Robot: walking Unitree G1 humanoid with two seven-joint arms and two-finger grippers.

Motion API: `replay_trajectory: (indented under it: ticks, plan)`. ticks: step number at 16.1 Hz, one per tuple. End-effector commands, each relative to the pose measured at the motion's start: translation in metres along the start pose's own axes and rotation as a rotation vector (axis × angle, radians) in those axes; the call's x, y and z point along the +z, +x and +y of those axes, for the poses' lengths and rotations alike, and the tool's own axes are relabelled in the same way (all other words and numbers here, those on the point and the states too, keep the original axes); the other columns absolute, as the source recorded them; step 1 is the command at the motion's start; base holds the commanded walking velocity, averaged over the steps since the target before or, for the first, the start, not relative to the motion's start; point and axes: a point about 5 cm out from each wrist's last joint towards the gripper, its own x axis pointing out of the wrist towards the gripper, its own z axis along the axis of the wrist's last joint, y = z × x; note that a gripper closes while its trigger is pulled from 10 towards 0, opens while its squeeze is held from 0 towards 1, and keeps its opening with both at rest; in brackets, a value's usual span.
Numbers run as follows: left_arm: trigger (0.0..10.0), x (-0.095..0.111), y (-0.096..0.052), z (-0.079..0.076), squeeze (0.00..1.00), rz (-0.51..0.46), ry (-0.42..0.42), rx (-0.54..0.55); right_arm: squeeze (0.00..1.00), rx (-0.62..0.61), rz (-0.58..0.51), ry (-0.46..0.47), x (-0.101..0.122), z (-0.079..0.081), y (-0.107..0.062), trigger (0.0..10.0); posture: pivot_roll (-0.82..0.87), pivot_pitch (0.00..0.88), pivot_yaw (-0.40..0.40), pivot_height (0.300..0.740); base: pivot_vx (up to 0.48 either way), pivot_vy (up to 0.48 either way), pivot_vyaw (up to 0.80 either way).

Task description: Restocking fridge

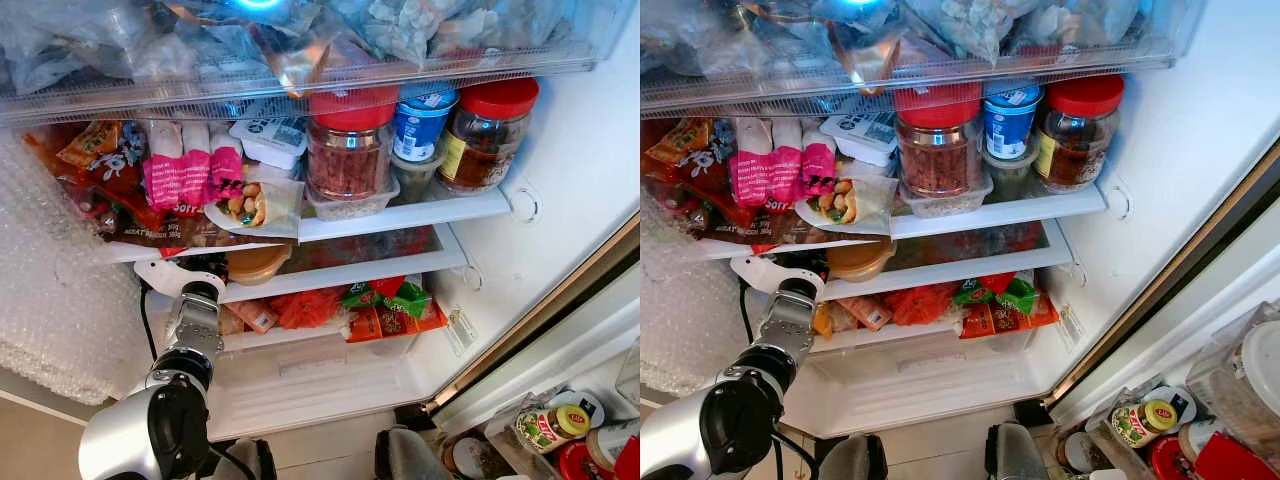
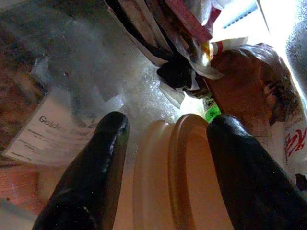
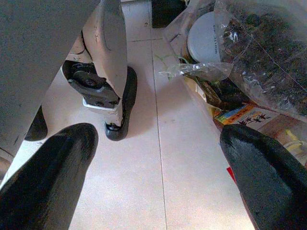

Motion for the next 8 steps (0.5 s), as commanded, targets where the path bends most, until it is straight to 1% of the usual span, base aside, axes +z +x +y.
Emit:
replay_trajectory:
  ticks: [1, 4, 5, 6, 8]
  plan:
    - [10.0, 0.0, 0.004, -0.01, 1.0, 0.005, -0.004, -0.042, 0.0, -0.005, 0.015, 0.015, -0.006, 0.0, -0.002, 10.0, -0.18, 0.134, 0.001, 0.636, 0.0, 0.0, 0.0]
    - [10.0, -0.005, 0.003, -0.015, 1.0, 0.029, 0.008, -0.092, 0.0, -0.002, 0.012, 0.015, -0.005, 0.001, -0.001, 10.0, -0.18, 0.118, 0.01, 0.636, 0.0, 0.0, 0.0]
    - [10.0, -0.007, 0.003, -0.016, 0.23, 0.041, 0.01, -0.109, 0.0, -0.001, 0.01, 0.017, -0.004, 0.002, 0.0, 10.0, -0.18, 0.112, 0.015, 0.636, 0.0, 0.0, 0.0]
    - [10.0, -0.009, 0.001, -0.016, 0.0, 0.052, 0.011, -0.12, 0.0, -0.001, 0.008, 0.019, -0.004, 0.002, 0.0, 10.0, -0.17, 0.105, 0.019, 0.636, 0.0, 0.0, 0.0]
    - [10.0, -0.013, -0.003, -0.01, 0.0, 0.064, 0.019, -0.134, 0.0, 0.003, 0.006, 0.022, -0.003, 0.004, 0.001, 10.0, -0.16, 0.088, 0.025, 0.636, 0.0, 0.0, 0.0]
